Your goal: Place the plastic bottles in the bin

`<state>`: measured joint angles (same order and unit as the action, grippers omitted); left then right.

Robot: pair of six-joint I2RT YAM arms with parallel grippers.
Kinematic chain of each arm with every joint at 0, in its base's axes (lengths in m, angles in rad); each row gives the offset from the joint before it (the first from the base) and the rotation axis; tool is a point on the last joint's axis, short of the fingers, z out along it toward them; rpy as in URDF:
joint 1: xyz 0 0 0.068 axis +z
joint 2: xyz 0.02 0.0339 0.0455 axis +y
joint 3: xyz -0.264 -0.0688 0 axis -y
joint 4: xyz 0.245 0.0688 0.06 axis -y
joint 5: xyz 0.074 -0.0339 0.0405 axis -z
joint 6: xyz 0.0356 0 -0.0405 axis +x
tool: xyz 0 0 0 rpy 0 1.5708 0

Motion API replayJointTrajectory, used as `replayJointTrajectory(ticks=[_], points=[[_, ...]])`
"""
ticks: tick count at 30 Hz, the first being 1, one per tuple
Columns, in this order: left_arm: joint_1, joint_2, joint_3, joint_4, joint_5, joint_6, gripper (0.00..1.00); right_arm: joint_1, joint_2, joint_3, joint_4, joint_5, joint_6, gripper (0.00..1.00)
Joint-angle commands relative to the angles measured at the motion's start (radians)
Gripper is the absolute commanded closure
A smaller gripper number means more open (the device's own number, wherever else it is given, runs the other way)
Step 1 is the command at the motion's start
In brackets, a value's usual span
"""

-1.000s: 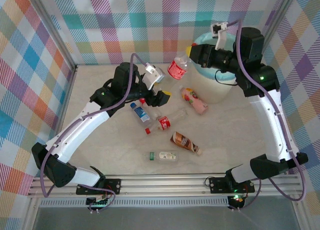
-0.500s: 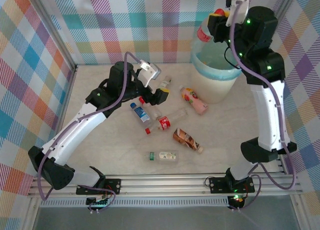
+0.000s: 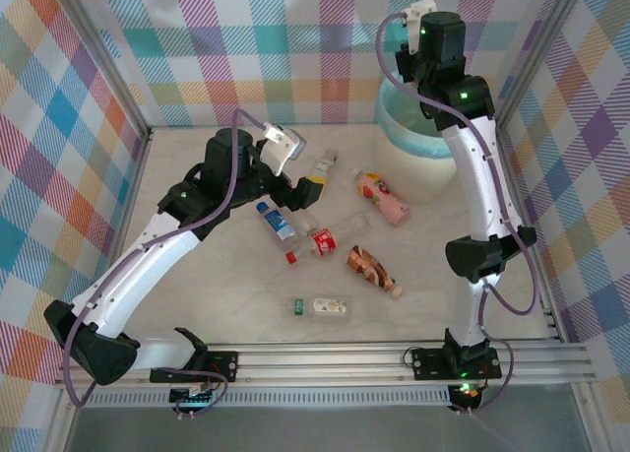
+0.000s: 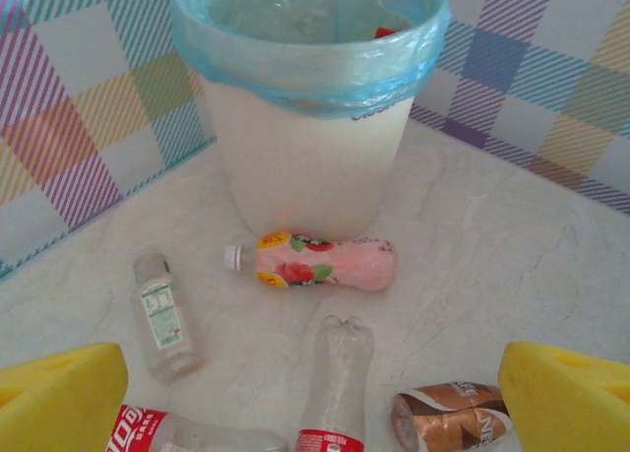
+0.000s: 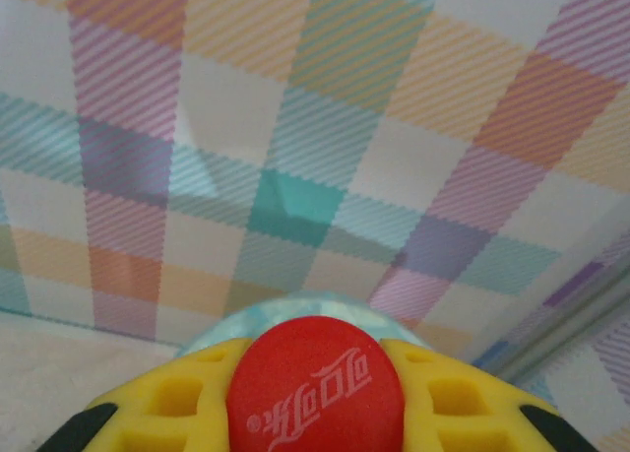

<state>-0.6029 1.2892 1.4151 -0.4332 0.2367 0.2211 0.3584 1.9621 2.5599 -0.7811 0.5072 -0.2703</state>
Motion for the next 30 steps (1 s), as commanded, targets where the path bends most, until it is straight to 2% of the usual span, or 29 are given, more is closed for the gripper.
replayJointTrajectory(ticks=[1,8,20,24,27,30], points=[[0.012,0.005,-0.009,-0.012,-0.028,-0.022,0.03,-0.006,-0.024,-0.048,-0.045,0.070,0.052,0.88],[0.016,0.007,-0.021,-0.018,-0.040,-0.029,0.03,-0.017,-0.045,-0.199,-0.058,0.101,0.110,0.84],[0.020,0.017,-0.036,-0.026,-0.049,-0.030,0.03,-0.096,-0.076,-0.376,-0.042,0.092,0.211,0.73],[0.022,0.025,-0.033,-0.032,-0.047,-0.029,0.03,-0.125,-0.090,-0.408,-0.033,0.064,0.243,0.64],[0.022,0.029,-0.033,-0.032,-0.046,-0.032,0.03,-0.139,-0.092,-0.406,-0.041,0.043,0.264,0.47],[0.022,0.032,-0.029,-0.033,-0.046,-0.034,0.03,-0.145,-0.095,-0.399,-0.050,0.038,0.270,0.44]])
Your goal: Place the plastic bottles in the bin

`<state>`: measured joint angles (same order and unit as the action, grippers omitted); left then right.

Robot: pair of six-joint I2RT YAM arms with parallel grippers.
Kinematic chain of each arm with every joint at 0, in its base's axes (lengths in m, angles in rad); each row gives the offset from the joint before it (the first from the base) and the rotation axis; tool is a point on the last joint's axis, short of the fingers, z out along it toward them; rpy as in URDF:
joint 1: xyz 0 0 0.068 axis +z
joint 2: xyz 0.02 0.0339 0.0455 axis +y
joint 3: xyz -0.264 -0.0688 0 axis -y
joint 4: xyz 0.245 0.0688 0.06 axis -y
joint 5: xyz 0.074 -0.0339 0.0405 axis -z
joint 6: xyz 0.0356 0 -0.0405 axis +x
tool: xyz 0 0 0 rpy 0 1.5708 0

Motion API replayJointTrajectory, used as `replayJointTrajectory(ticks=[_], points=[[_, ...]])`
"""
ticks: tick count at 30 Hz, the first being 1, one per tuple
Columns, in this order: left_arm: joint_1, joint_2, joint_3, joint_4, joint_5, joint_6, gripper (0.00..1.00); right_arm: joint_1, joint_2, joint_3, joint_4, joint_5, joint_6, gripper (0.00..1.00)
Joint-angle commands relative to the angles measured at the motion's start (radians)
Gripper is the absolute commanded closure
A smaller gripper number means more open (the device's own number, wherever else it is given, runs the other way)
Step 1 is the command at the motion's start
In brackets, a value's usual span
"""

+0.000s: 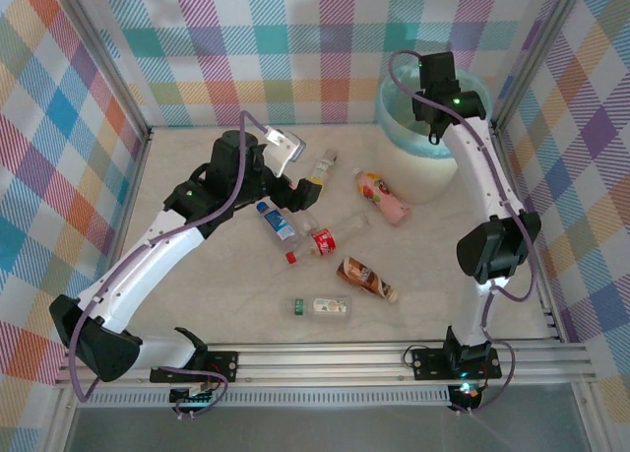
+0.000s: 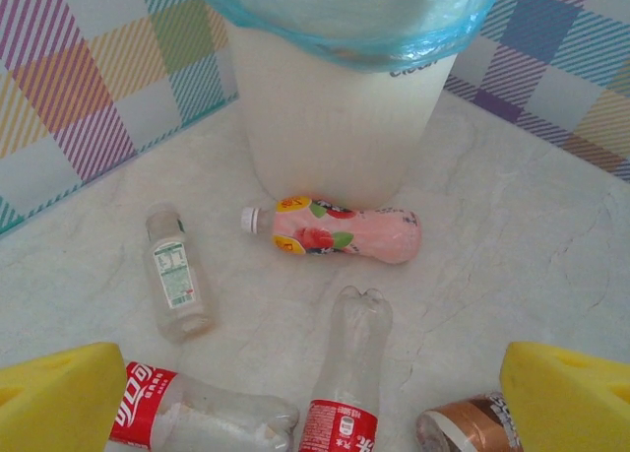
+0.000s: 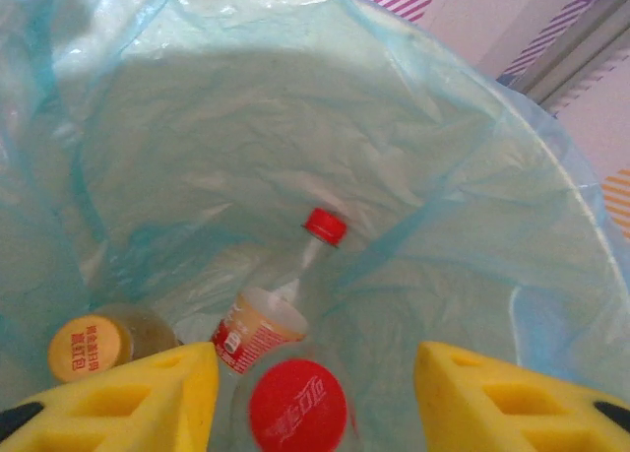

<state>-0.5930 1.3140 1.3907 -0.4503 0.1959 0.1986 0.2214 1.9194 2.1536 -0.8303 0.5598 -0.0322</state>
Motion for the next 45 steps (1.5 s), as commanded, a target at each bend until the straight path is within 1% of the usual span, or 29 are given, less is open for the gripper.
replayJointTrajectory(ticks=[1,10,12,16,20,24,28,32,36,40,43,45], points=[[0.012,0.008,-0.004,-0.017,-0.007,-0.011,0.03,-0.010,-0.055,0.009,-0.003,-0.017,0.034,0.44],[0.018,0.018,0.009,-0.030,-0.019,-0.006,0.02,-0.020,-0.071,0.044,-0.039,-0.062,0.058,0.44],[0.022,0.025,0.024,-0.048,-0.046,-0.031,0.02,-0.021,-0.073,0.075,-0.072,-0.101,0.086,0.43],[0.035,0.060,0.071,-0.127,-0.064,-0.062,0.04,-0.012,-0.105,0.125,-0.136,-0.243,0.163,0.43],[0.037,0.072,0.074,-0.169,-0.028,-0.069,0.05,0.029,-0.166,0.091,-0.167,-0.330,0.194,0.42],[0.037,0.103,0.090,-0.257,-0.032,-0.102,0.07,0.089,-0.279,-0.045,-0.148,-0.409,0.196,0.42],[0.038,0.125,0.053,-0.302,-0.007,-0.143,0.09,0.156,-0.427,-0.275,-0.052,-0.528,0.161,0.42],[0.035,0.177,0.018,-0.324,0.035,-0.141,0.11,0.186,-0.552,-0.474,-0.012,-0.620,0.197,0.42],[0.014,0.277,0.038,-0.356,0.069,-0.090,0.12,0.196,-0.652,-0.626,-0.007,-0.634,0.240,0.43],[-0.029,0.438,0.170,-0.443,0.055,-0.022,0.14,0.196,-0.747,-0.757,-0.008,-0.601,0.270,0.42],[-0.053,0.541,0.255,-0.464,0.029,0.021,0.15,0.196,-0.805,-0.817,-0.010,-0.582,0.274,0.40],[-0.057,0.594,0.299,-0.461,0.032,0.030,0.15,0.196,-0.829,-0.833,-0.021,-0.574,0.273,0.39]])
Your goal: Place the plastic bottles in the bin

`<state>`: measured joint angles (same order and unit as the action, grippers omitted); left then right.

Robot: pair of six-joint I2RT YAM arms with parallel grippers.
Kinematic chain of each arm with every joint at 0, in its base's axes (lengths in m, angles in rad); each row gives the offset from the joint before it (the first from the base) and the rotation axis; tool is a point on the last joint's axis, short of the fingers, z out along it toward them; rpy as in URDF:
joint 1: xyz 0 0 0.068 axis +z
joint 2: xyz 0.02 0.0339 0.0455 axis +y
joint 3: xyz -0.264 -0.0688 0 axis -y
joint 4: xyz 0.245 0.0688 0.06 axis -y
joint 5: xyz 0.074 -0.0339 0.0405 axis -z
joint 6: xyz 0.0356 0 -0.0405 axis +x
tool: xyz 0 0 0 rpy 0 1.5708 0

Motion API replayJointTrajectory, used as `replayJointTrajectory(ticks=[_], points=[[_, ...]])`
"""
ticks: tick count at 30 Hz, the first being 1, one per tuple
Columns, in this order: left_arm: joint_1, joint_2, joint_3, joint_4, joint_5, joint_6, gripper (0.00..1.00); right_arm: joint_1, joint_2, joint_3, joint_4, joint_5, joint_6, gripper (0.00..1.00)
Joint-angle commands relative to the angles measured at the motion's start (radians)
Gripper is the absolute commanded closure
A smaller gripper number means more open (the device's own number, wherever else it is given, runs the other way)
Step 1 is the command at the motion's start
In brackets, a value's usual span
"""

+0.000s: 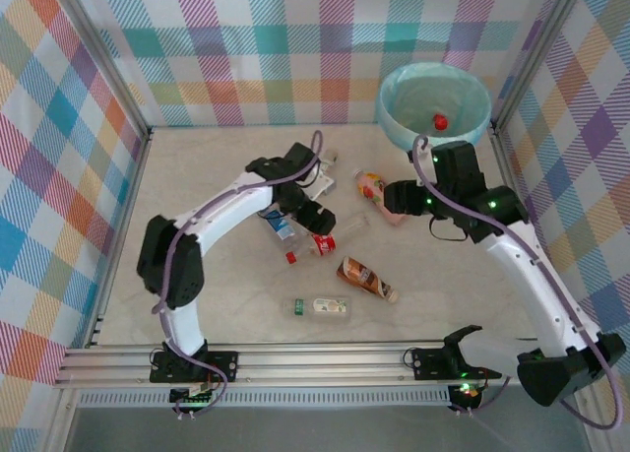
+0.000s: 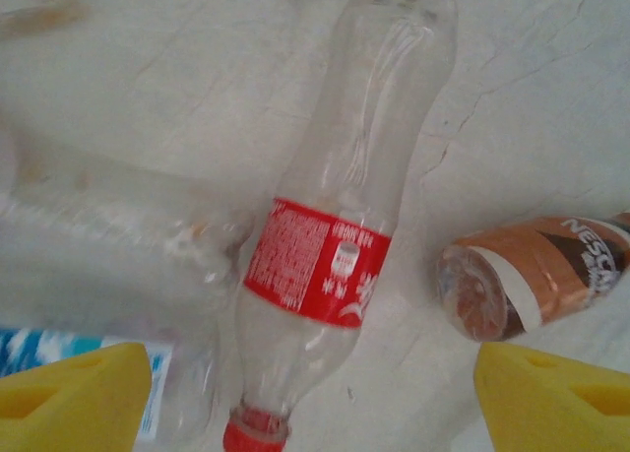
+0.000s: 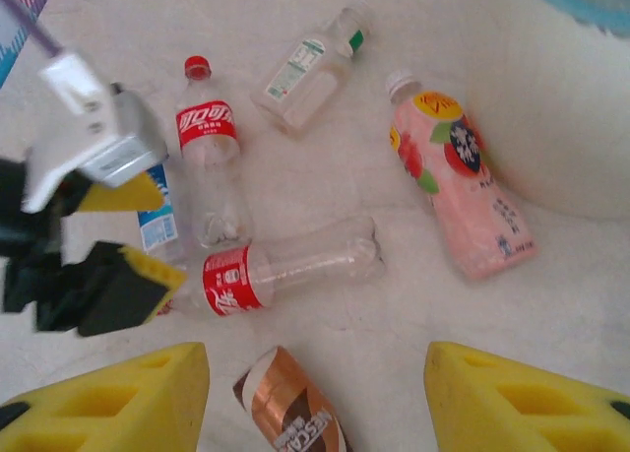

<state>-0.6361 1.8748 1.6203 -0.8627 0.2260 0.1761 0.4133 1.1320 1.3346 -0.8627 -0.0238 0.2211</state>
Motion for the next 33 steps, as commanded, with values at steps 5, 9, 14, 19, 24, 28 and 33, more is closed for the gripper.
replayJointTrajectory(ticks=[5,9,14,19,24,28,33], points=[[-0.025,0.145,0.157,-0.068,0.023,0.078,0.15,0.004,-0.096,-0.042,-0.024,0.035,0.006,0.36],[-0.044,0.222,0.206,-0.106,0.002,0.107,0.15,0.004,-0.128,-0.075,-0.025,0.056,-0.012,0.34],[-0.062,0.272,0.211,-0.105,-0.031,0.136,0.17,0.004,-0.124,-0.086,-0.026,0.058,-0.023,0.33],[-0.063,0.310,0.208,-0.088,-0.037,0.141,0.19,0.004,-0.109,-0.097,-0.021,0.041,-0.021,0.33],[-0.065,0.338,0.218,-0.076,-0.031,0.140,0.22,0.003,-0.107,-0.106,-0.024,0.047,-0.023,0.32],[-0.065,0.360,0.235,-0.079,-0.033,0.141,0.27,0.002,-0.109,-0.104,-0.025,0.057,-0.031,0.31],[-0.065,0.371,0.255,-0.085,-0.036,0.145,0.31,0.002,-0.112,-0.104,-0.030,0.066,-0.038,0.31]])
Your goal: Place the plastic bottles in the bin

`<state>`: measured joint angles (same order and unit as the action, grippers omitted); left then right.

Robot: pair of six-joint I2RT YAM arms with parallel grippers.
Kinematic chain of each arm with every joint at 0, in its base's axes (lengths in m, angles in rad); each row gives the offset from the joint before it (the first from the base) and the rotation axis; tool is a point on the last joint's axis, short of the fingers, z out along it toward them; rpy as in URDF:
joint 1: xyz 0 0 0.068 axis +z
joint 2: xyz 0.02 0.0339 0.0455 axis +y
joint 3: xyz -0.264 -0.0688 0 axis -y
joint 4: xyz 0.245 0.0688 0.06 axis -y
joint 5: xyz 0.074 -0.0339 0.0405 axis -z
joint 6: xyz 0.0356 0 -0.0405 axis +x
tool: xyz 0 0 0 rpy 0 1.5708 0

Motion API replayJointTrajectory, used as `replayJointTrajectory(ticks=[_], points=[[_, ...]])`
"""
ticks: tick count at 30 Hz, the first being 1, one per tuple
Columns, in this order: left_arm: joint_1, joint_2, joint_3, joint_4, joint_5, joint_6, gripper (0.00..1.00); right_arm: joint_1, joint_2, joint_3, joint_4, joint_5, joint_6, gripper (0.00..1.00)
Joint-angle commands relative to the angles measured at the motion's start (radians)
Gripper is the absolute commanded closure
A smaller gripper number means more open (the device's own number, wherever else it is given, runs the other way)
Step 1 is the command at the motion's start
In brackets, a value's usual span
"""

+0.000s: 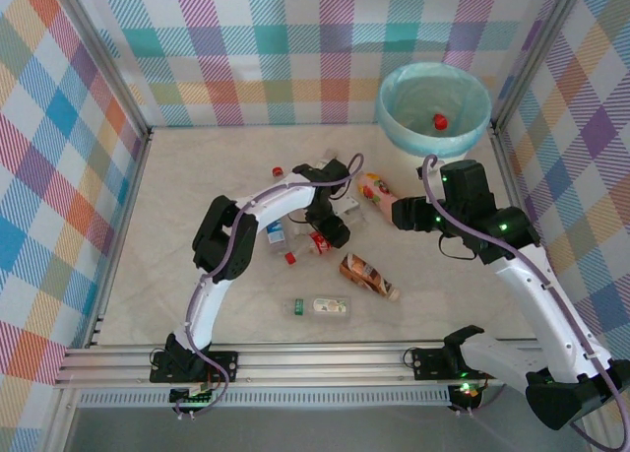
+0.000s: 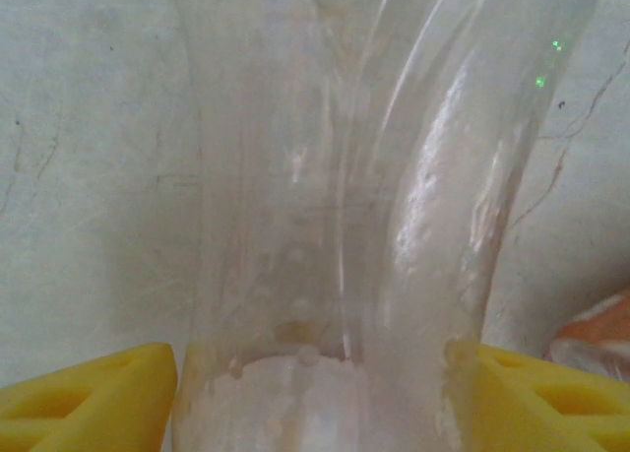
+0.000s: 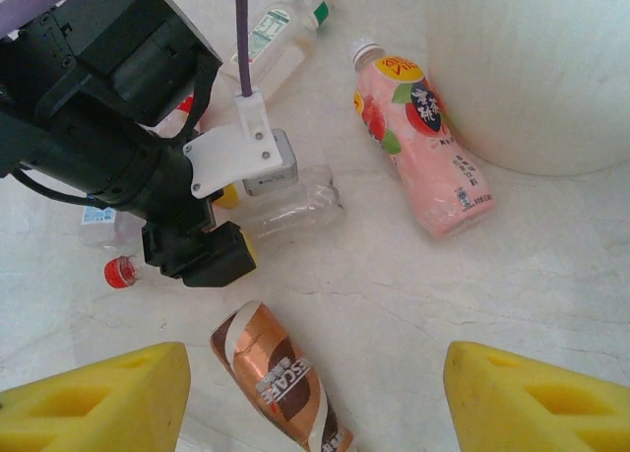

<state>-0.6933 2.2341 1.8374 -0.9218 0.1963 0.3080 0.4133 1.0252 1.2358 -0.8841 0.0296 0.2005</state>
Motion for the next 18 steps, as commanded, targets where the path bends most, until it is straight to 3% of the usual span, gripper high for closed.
replayJointTrajectory(ticks=[1,13,18], points=[[-0.008,0.012,0.041,-0.030,-0.005,0.015,0.33,0.002,-0.005,-0.006,-0.009,0.012,-0.018,0.31],[-0.006,-0.108,0.062,-0.004,0.002,-0.001,0.40,0.003,0.000,0.050,0.002,0.026,-0.033,0.31],[-0.006,-0.206,0.044,0.034,-0.018,-0.005,0.42,0.002,0.020,0.133,0.046,-0.021,-0.014,0.31]])
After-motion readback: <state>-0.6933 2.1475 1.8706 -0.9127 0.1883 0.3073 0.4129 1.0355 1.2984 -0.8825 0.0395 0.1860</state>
